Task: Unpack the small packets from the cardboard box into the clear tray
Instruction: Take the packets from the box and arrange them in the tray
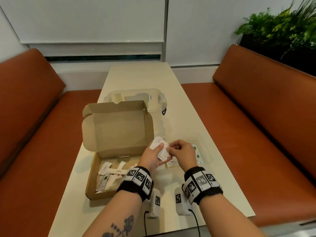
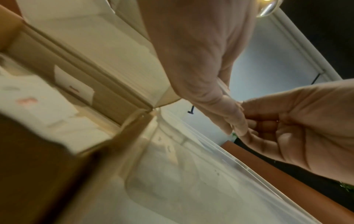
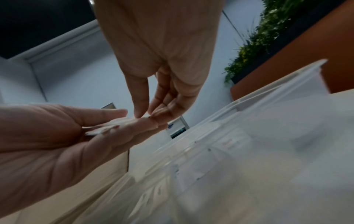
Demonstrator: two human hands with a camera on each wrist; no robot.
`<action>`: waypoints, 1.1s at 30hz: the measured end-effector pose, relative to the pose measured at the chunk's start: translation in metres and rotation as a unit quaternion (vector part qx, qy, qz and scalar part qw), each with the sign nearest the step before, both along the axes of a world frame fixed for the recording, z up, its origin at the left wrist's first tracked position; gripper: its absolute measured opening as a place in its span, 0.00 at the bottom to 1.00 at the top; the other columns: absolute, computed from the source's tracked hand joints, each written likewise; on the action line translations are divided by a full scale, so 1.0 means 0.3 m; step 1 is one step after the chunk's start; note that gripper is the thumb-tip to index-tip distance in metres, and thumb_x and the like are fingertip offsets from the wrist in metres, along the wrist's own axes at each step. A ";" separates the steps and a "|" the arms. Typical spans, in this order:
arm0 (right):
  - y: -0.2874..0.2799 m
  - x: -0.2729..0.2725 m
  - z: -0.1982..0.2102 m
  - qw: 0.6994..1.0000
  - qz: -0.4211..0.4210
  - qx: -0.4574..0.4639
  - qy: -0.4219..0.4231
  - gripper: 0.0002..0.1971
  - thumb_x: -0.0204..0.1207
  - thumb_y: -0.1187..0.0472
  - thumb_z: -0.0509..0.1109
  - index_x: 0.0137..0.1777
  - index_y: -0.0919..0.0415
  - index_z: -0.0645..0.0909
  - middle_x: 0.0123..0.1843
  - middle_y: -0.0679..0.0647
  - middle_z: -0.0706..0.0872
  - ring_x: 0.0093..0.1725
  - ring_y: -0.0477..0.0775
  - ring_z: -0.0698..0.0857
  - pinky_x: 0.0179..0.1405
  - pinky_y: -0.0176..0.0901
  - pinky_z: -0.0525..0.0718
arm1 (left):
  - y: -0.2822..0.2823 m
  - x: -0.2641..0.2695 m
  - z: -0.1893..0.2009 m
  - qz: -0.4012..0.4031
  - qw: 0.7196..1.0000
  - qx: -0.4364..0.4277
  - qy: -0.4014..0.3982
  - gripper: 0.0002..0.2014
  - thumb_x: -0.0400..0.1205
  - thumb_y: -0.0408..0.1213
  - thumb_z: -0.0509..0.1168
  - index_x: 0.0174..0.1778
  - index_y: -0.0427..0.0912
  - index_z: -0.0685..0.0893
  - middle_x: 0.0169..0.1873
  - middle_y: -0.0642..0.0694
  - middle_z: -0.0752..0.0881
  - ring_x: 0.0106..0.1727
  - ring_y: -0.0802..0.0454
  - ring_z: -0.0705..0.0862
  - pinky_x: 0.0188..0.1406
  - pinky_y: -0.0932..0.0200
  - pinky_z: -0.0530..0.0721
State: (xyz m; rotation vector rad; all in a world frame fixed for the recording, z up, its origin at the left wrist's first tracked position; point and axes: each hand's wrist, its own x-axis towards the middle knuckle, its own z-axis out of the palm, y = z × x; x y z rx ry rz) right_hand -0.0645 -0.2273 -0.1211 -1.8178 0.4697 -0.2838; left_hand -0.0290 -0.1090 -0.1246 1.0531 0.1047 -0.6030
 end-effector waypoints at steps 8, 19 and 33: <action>-0.094 -0.006 -0.008 0.999 -0.036 0.029 0.007 0.04 0.69 0.71 0.75 0.39 0.64 0.84 0.32 0.54 0.85 0.32 0.51 0.84 0.39 0.43 0.89 | -0.099 -0.004 -0.006 -0.025 0.999 0.017 -0.013 0.19 0.86 0.29 0.58 0.74 0.37 0.70 0.63 0.30 0.80 0.55 0.37 0.83 0.40 0.49 0.89; -0.136 0.006 -0.029 0.998 -0.040 0.043 -0.023 0.09 0.74 0.72 0.69 0.42 0.57 0.76 0.38 0.55 0.81 0.35 0.54 0.83 0.36 0.44 0.86 | -0.113 -0.003 -0.030 0.004 1.000 0.024 0.008 0.19 0.85 0.27 0.60 0.73 0.37 0.71 0.68 0.28 0.77 0.59 0.33 0.82 0.40 0.46 0.90; -0.202 0.024 -0.020 0.999 -0.036 0.034 0.015 0.09 0.69 0.70 0.76 0.48 0.66 0.82 0.34 0.55 0.85 0.37 0.56 0.85 0.48 0.50 0.87 | -0.103 0.001 -0.042 0.041 0.998 0.034 0.014 0.15 0.83 0.20 0.59 0.61 0.40 0.75 0.61 0.34 0.76 0.59 0.31 0.80 0.30 0.48 0.90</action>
